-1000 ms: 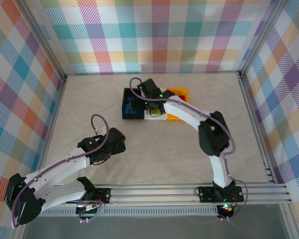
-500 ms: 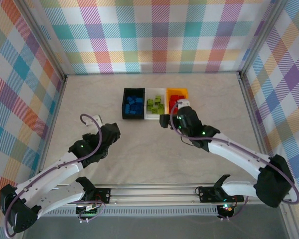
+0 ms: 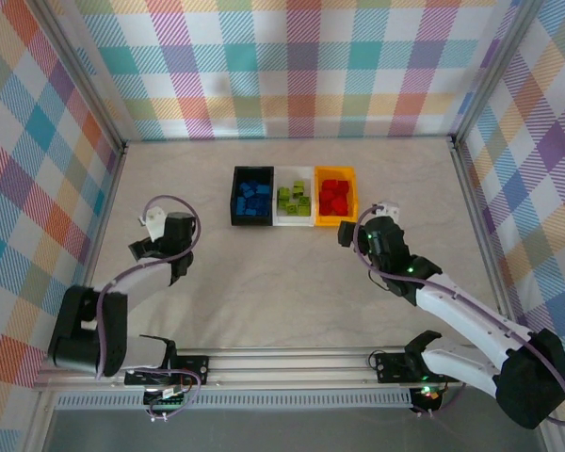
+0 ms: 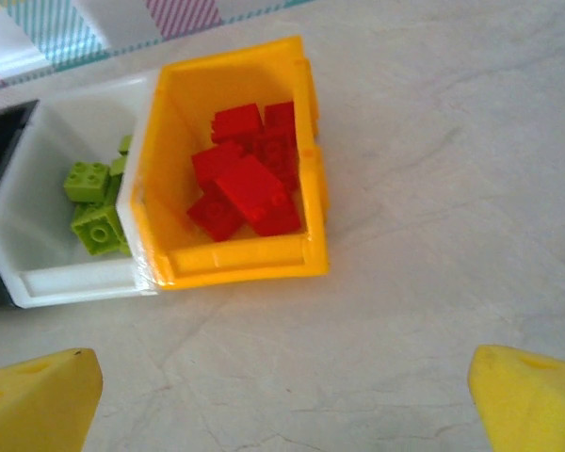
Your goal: Sort the legos into containers by color
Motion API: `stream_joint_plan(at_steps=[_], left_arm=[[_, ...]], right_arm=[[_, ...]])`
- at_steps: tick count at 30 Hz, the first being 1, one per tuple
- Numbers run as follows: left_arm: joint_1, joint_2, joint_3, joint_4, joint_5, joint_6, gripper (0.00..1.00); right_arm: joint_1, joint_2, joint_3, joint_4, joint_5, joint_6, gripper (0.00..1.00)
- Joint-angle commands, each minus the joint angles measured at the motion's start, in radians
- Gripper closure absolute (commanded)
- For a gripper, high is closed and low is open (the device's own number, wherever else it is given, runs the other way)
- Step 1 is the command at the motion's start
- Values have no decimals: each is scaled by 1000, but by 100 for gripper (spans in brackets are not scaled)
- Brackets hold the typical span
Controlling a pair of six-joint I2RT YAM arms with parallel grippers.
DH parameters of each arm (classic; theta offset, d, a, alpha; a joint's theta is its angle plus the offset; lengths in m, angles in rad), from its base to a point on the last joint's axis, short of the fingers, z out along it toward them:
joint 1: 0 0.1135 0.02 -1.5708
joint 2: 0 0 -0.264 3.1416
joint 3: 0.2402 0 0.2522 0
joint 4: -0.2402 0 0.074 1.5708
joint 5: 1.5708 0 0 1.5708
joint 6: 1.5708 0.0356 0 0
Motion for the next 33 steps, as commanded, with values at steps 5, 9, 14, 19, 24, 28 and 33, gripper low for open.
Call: stream_joint_plan(at_steps=[5,9,14,19,24,28,33], left_arm=[[10,193,25,389,180,225,0],[27,191,36,362,290,243,0],[40,186,25,377,366,258,0],[38,185,20,388,429,291,0],[38,185,14,398,408,279,0],[47,168,-25,459,473,291,0],[108,194,-124,641,621,279,0]], right_arm=[[-34,-23,-12,32,20,-53,0],[-55,-15,-28,68,29,-63,0],[-76,-7,-33,98,31,-95,0],[-97,-24,-58,140,71,-143,0],[-135,-32,-72,157,74,-152,0],[-165,-26,-101,233,72,-208,0],[-264,12,-102,288,53,-293,0]])
